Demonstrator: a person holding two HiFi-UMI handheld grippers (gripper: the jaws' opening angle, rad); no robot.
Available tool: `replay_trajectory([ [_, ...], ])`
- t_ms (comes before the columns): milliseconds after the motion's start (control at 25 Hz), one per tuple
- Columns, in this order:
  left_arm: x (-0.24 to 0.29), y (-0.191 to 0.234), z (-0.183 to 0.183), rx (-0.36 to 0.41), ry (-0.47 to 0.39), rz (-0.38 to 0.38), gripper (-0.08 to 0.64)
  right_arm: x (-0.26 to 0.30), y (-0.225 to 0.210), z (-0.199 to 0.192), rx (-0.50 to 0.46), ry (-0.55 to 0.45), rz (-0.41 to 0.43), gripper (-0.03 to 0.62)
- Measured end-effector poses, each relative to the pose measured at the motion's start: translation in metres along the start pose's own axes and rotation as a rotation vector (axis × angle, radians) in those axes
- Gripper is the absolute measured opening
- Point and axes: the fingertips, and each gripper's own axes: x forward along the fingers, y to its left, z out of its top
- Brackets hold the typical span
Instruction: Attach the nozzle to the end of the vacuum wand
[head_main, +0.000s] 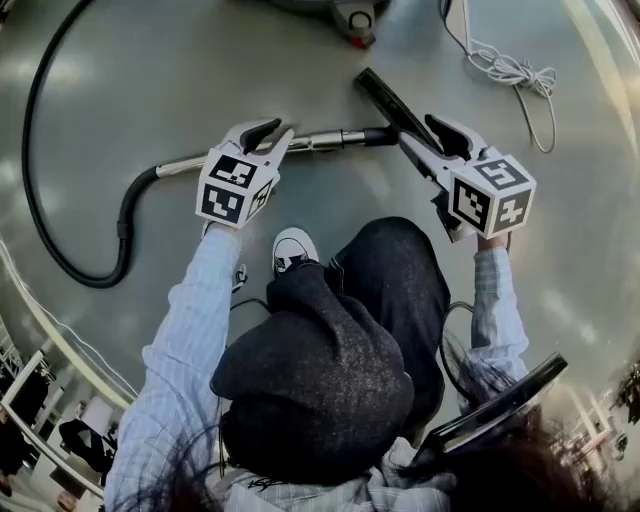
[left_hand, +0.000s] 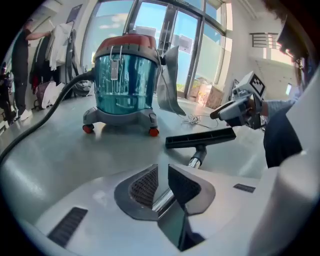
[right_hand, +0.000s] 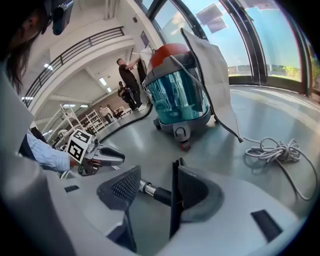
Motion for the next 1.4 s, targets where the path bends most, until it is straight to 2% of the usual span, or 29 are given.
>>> replay_trajectory([
  [80, -0.017, -0.003, 0.016, -0.015, -0.019, 0.011, 0.036, -0.002, 0.007, 0.005, 0.020, -0.027, 0.002, 0.233],
  [160, -0.040, -0.009, 0.031, -0.012, -0.017, 0.008, 0.020, -0.006, 0.020, 0.013, 0.051, -0.054, 0.006, 0.209],
  [200, -0.051, -0.013, 0.038, -0.006, -0.015, 0.004, 0.016, -0.010, 0.026, 0.018, 0.067, -0.068, 0.004, 0.176],
  [280, -0.070, -0.021, 0.050, 0.017, -0.011, -0.002, 0.012, -0.019, 0.036, 0.027, 0.100, -0.091, -0.011, 0.058],
  [360, -0.084, -0.028, 0.058, 0.040, -0.009, -0.006, 0.008, -0.028, 0.050, 0.033, 0.129, -0.093, -0.017, 0.021],
  [440, -0.094, -0.035, 0.064, 0.035, -0.010, -0.002, 0.005, -0.038, 0.065, 0.037, 0.151, -0.080, -0.010, 0.015],
  [600, -0.117, -0.059, 0.085, -0.033, -0.024, -0.007, 0.005, -0.067, 0.093, 0.048, 0.183, -0.052, -0.009, 0.012],
  [760, -0.162, -0.093, 0.116, -0.072, -0.040, -0.010, 0.005, -0.113, 0.124, 0.067, 0.198, -0.014, -0.014, 0.006],
  [1000, -0.272, -0.145, 0.165, -0.138, -0.080, -0.027, 0.005, -0.206, 0.194, 0.116, 0.188, 0.012, -0.015, 0.006],
  [1200, -0.379, -0.204, 0.215, -0.179, -0.106, -0.052, 0.005, -0.311, 0.270, 0.163, 0.159, 0.033, -0.002, 0.006],
  [1400, -0.483, -0.263, 0.272, -0.262, -0.195, 0.005, 0.005, -0.408, 0.332, 0.200, 0.127, 0.043, 0.000, 0.006],
])
